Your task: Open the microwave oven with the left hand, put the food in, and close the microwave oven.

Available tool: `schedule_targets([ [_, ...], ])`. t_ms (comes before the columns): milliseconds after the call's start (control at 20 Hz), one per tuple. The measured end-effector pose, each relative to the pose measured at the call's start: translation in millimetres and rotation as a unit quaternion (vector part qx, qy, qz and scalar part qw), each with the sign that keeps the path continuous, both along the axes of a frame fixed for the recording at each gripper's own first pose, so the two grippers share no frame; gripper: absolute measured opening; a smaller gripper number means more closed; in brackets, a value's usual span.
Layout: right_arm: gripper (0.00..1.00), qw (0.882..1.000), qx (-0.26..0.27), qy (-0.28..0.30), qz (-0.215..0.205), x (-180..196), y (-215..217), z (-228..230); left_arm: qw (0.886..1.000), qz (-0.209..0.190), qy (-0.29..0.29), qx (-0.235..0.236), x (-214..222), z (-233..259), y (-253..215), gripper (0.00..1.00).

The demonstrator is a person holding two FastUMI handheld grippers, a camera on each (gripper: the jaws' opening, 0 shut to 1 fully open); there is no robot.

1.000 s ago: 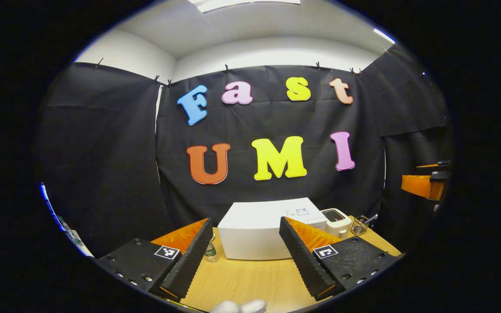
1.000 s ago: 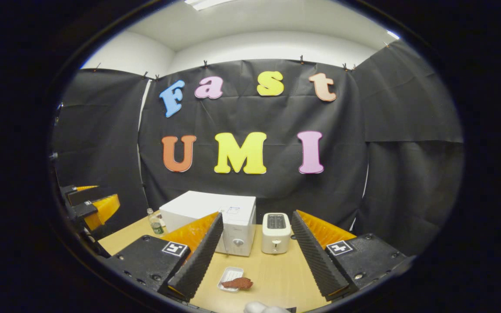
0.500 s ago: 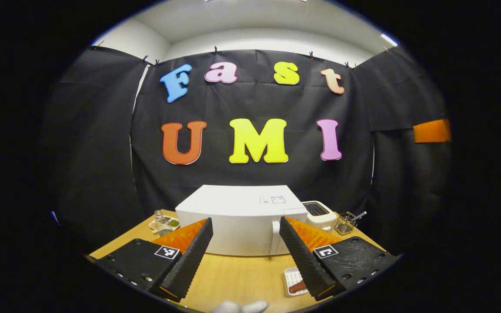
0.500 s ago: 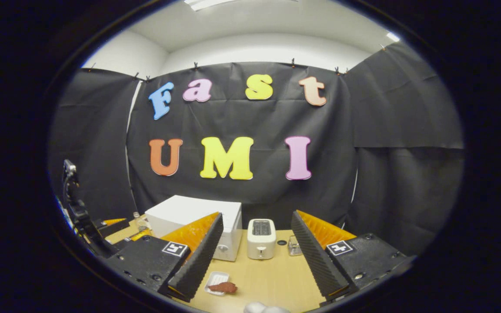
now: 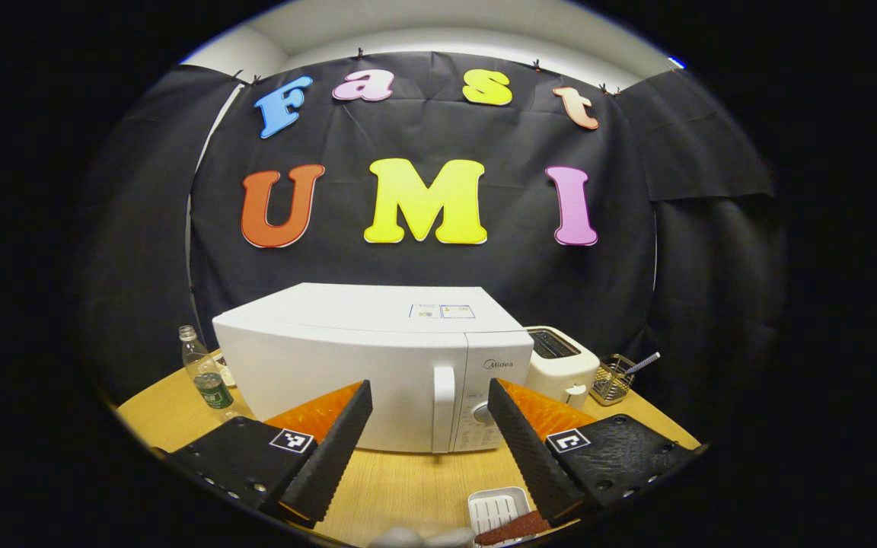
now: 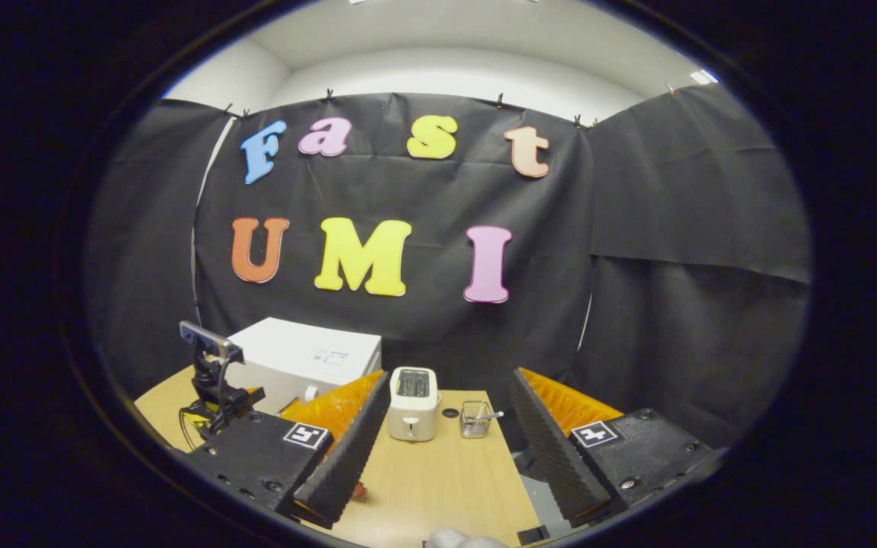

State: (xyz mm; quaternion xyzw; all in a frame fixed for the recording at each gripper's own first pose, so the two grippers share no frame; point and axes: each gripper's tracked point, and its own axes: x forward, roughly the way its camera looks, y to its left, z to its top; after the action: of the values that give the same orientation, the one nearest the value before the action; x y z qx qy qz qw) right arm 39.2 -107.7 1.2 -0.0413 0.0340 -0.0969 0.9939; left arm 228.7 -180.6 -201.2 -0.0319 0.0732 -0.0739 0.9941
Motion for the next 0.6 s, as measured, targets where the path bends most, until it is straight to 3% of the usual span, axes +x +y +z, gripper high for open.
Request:
schedule_targets([
  [50,1.00,1.000,-0.001,0.005,-0.003,-0.1,-2.3,-2.5,1.000,0.003,0.004,0.006,11.6,-7.8,-2.4,0.95],
  [100,1.00,1.000,-0.001,0.010,-0.005,0.6,-5.5,-6.5,1.000,0.004,0.006,0.010,22.3,-15.5,-5.4,0.95],
  [150,0.92,1.000,-0.002,0.014,-0.008,0.6,-7.9,-9.2,1.000,0.006,0.006,0.012,31.3,-22.2,-9.0,0.95],
  [200,0.91,1.000,-0.001,0.019,-0.011,1.2,-12.3,-13.7,1.000,0.008,0.007,0.015,40.2,-28.0,-11.5,0.95],
  [250,1.00,1.000,0.000,0.024,-0.014,1.9,-15.8,-17.5,1.000,0.010,0.008,0.022,47.7,-34.3,-14.3,0.95],
  [300,1.00,0.999,0.003,0.030,-0.017,2.7,-19.3,-22.9,1.000,0.011,0.013,0.024,54.0,-41.1,-17.0,1.00],
  [350,0.91,0.999,0.005,0.036,-0.022,3.6,-23.2,-26.8,1.000,0.007,0.019,0.022,57.1,-46.4,-21.2,0.95],
  [400,1.00,0.999,0.008,0.038,-0.024,4.1,-26.4,-29.9,1.000,0.007,0.020,0.022,60.7,-49.1,-23.4,0.95],
  [450,0.92,0.999,0.008,0.042,-0.027,4.4,-28.7,-33.6,1.000,0.009,0.018,0.022,62.6,-50.4,-23.7,0.96],
  [500,0.91,0.999,0.010,0.045,-0.028,4.2,-30.4,-36.8,1.000,0.007,0.015,0.017,65.1,-50.4,-26.0,0.96],
  [550,1.00,0.998,0.013,0.047,-0.029,3.9,-31.9,-38.1,1.000,0.007,0.013,0.013,66.3,-50.2,-27.3,0.96],
  [600,1.00,0.998,0.015,0.049,-0.030,3.6,-33.9,-40.9,1.000,0.010,0.011,0.014,65.9,-49.7,-26.2,0.96],
])
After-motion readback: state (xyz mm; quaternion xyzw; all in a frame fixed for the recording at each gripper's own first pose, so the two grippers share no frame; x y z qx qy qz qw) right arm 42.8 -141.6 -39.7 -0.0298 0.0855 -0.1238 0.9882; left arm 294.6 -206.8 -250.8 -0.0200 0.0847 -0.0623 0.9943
